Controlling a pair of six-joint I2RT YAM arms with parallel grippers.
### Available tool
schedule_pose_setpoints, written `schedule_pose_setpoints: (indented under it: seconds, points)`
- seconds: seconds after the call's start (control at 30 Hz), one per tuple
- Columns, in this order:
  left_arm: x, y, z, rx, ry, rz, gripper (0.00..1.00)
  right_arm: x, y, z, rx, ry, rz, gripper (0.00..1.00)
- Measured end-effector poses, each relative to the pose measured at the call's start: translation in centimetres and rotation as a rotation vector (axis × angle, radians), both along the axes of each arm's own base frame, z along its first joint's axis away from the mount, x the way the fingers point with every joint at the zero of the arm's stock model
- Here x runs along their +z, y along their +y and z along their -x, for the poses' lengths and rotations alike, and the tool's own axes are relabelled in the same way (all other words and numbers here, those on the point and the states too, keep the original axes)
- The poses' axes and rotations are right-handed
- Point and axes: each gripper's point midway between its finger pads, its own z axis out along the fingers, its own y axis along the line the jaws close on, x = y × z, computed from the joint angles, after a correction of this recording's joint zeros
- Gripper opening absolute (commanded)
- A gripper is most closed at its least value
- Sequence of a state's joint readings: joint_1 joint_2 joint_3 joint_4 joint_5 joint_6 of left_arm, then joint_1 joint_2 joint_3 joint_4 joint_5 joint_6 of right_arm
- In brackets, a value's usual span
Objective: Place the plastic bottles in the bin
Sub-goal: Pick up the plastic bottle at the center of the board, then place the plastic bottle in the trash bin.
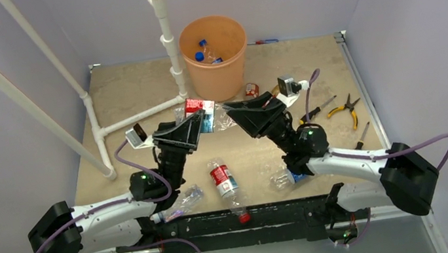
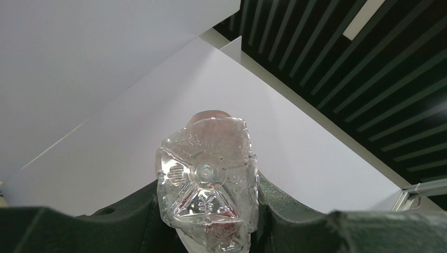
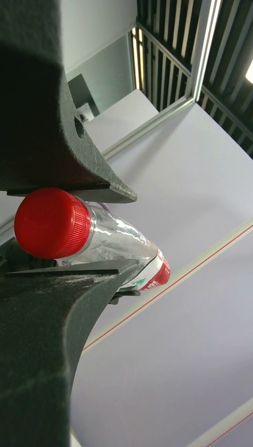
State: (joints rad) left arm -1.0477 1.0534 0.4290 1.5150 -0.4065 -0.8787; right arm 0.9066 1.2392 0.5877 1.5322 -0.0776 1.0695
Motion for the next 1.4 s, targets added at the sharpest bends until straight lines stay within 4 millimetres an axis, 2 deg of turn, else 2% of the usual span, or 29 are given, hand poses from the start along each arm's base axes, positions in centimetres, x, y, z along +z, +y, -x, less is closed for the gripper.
schedule_pose_setpoints:
  seconds: [0.07, 0.1, 0.13, 0.2, 0.23, 0.37, 0.5, 0.63, 0.77, 0.83, 0.9, 0.97, 1.03, 1.17, 1.3, 1.4]
  points:
    - [0.0, 0.0, 0.1, -0.003, -0.003, -0.002, 0.39, 0.1, -0.2, 0.2, -0.011, -0.007, 0.008, 0.0]
    - [0.1, 0.0, 0.2, -0.004, -0.006, -0.002, 0.49, 0.1, -0.2, 0.3, -0.017, -0.009, 0.017, 0.0]
    - [0.1, 0.1, 0.3, -0.004, -0.008, -0.003, 0.64, 0.1, -0.3, 0.4, -0.021, -0.01, 0.028, 0.0]
    - [-0.1, 0.2, 0.6, -0.007, -0.014, -0.011, 0.81, 0.2, -0.3, 0.6, -0.03, -0.011, 0.057, 0.0]
    - [-0.2, 0.4, 0.8, -0.009, -0.013, -0.01, 0.87, 0.3, -0.4, 0.8, -0.035, -0.015, 0.066, 0.0]
    - [-0.1, 2.4, 1.4, 0.018, -0.02, 0.01, 0.95, 2.0, -2.0, 1.7, -0.093, -0.055, 0.083, 0.0]
    - [0.7, 4.2, 2.0, 0.039, -0.026, 0.036, 0.99, 4.6, -3.7, 2.3, -0.172, -0.106, 0.089, 0.0]
    - [0.1, 5.1, 2.3, 0.059, -0.025, 0.021, 0.99, 6.5, -4.5, 1.2, -0.29, -0.1, 0.145, 0.0]
    - [-2.0, 6.8, 2.3, 0.11, 0.024, -0.031, 0.99, 9.0, -4.7, -2.0, -0.455, -0.037, 0.254, 0.0]
    - [-2.5, 8.2, 2.2, 0.147, 0.063, -0.047, 0.99, 10.2, -4.5, -4.4, -0.558, 0.009, 0.331, 0.0]
    - [-2.7, 9.7, 2.2, 0.179, 0.1, -0.047, 0.99, 10.6, -4.0, -6.7, -0.647, 0.052, 0.414, 0.0]
    - [-3.3, 10.4, 1.8, 0.209, 0.151, -0.081, 0.99, 10.4, -3.4, -8.8, -0.719, 0.085, 0.495, 0.0]
    - [-4.1, 10.3, 1.3, 0.227, 0.198, -0.139, 0.99, 9.1, -2.3, -11.5, -0.804, 0.127, 0.607, 0.0]
    - [-6.8, 9.2, 0.0, 0.26, 0.316, -0.328, 0.99, 5.2, -0.2, -16.2, -0.941, 0.183, 0.812, 0.0]
    - [-9.4, 8.2, -0.8, 0.268, 0.413, -0.493, 0.99, 1.5, 0.8, -20.5, -1.06, 0.201, 0.976, 0.0]
    - [-11.5, 7.8, -0.9, 0.267, 0.468, -0.587, 0.99, 0.5, 0.7, -23.8, -1.132, 0.214, 1.037, 0.0]
